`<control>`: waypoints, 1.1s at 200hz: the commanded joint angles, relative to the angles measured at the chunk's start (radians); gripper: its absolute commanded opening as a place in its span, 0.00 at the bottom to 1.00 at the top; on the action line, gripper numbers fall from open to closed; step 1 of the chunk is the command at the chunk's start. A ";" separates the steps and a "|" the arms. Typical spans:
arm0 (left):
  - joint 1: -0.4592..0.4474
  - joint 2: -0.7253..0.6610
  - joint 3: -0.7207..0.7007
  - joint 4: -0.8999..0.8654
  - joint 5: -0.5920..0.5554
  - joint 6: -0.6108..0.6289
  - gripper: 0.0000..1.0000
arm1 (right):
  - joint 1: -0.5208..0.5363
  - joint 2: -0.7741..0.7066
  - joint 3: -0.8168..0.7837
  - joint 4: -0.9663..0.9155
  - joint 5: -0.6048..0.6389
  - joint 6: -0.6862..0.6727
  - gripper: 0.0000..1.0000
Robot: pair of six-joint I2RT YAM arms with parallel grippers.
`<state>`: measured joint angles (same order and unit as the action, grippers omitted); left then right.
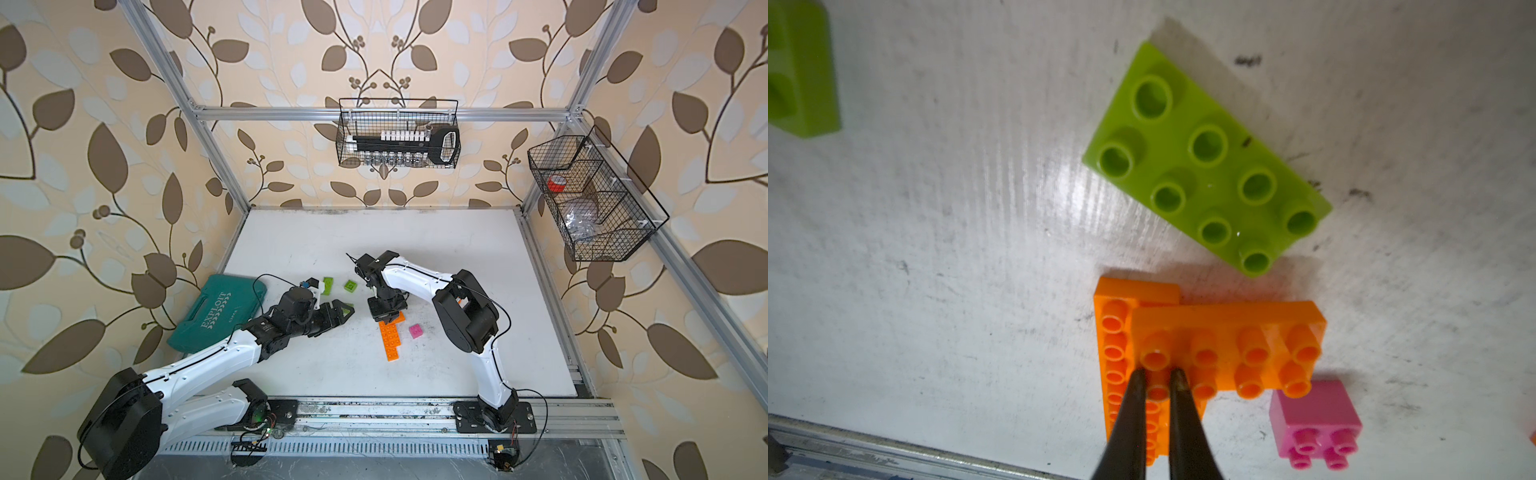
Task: Assemble a small pinwheel with lego
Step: Assemble the lego brick with the lego brick.
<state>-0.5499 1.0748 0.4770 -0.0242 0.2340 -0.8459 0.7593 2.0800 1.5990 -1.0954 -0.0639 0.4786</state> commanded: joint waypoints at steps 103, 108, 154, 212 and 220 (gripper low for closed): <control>0.011 0.002 0.017 -0.012 0.010 0.023 0.83 | 0.035 -0.006 -0.116 0.037 0.041 0.107 0.09; 0.011 0.002 0.018 -0.011 0.011 0.024 0.83 | 0.035 -0.010 -0.118 0.037 0.040 0.109 0.09; 0.010 0.007 0.029 -0.023 0.008 0.027 0.83 | 0.035 -0.029 -0.114 0.034 0.037 0.133 0.09; 0.010 0.039 0.031 -0.026 0.026 0.030 0.84 | 0.041 -0.018 -0.147 0.044 0.084 0.179 0.07; 0.010 0.039 0.032 -0.029 0.028 0.034 0.84 | 0.043 -0.020 -0.155 0.046 0.097 0.184 0.06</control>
<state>-0.5480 1.1088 0.4797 -0.0494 0.2379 -0.8391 0.7876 2.0243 1.5116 -1.0271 -0.0315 0.6292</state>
